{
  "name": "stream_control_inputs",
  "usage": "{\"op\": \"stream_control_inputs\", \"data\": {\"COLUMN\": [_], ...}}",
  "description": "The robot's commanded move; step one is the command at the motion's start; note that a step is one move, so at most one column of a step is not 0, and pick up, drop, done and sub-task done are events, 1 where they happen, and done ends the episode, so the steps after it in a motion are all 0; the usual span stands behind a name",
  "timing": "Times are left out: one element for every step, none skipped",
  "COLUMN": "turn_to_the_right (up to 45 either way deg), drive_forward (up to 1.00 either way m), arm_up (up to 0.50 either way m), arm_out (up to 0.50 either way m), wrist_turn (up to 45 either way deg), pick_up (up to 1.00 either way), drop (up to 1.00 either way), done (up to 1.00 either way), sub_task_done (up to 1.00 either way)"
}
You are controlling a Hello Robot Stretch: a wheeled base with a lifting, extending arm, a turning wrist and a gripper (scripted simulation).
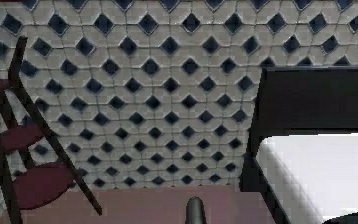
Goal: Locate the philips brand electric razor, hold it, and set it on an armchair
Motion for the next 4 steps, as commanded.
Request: {"op": "stream_control_inputs", "data": {"turn_to_the_right": [3.0,-6.0,-30.0,0.0], "drive_forward": [0.0,0.0,0.0,0.25], "arm_up": [0.0,0.0,0.0,0.0], "arm_out": [0.0,0.0,0.0,0.0], "wrist_turn": [0.0,0.0,0.0,0.0], "pick_up": [0.0,0.0,0.0,0.0], "drop": [0.0,0.0,0.0,0.0], "done": [0.0,0.0,0.0,0.0], "sub_task_done": [0.0,0.0,0.0,0.0]}}
